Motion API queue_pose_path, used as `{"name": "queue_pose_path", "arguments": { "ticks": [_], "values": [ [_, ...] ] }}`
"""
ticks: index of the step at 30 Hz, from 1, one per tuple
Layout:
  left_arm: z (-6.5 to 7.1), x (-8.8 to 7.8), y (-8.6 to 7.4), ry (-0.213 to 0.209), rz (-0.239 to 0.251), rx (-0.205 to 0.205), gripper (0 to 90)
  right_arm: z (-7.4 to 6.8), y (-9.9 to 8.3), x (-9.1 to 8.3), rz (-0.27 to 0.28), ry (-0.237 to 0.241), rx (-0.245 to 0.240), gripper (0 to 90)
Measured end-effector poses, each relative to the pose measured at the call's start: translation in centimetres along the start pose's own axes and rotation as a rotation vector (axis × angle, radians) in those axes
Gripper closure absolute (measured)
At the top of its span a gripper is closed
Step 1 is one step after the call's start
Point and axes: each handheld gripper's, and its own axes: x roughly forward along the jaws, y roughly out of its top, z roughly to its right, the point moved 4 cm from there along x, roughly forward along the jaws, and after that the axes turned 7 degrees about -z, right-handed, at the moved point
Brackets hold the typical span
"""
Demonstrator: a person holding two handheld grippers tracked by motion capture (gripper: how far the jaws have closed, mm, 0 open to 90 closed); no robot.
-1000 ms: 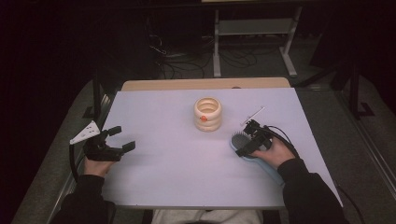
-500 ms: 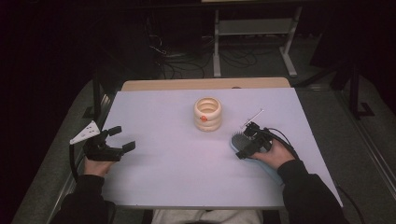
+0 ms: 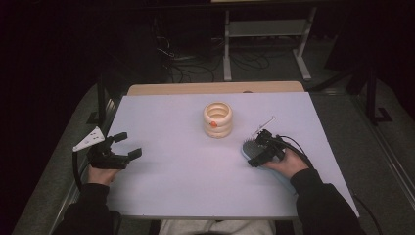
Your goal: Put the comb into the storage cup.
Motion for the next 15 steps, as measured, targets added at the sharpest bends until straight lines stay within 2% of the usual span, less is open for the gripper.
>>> {"name": "queue_pose_path", "arguments": {
  "ticks": [4, 15],
  "values": [
    [0.01, -0.01, 0.01, 0.000, 0.000, 0.001, 0.0, -0.26, 0.02, -0.14, 0.007, 0.001, -0.015, 13.8],
    [0.01, -0.03, 0.01, -0.001, 0.002, 0.001, 0.0, -0.49, 0.08, -0.15, -0.005, -0.019, -0.021, 15.0]
  ]
}}
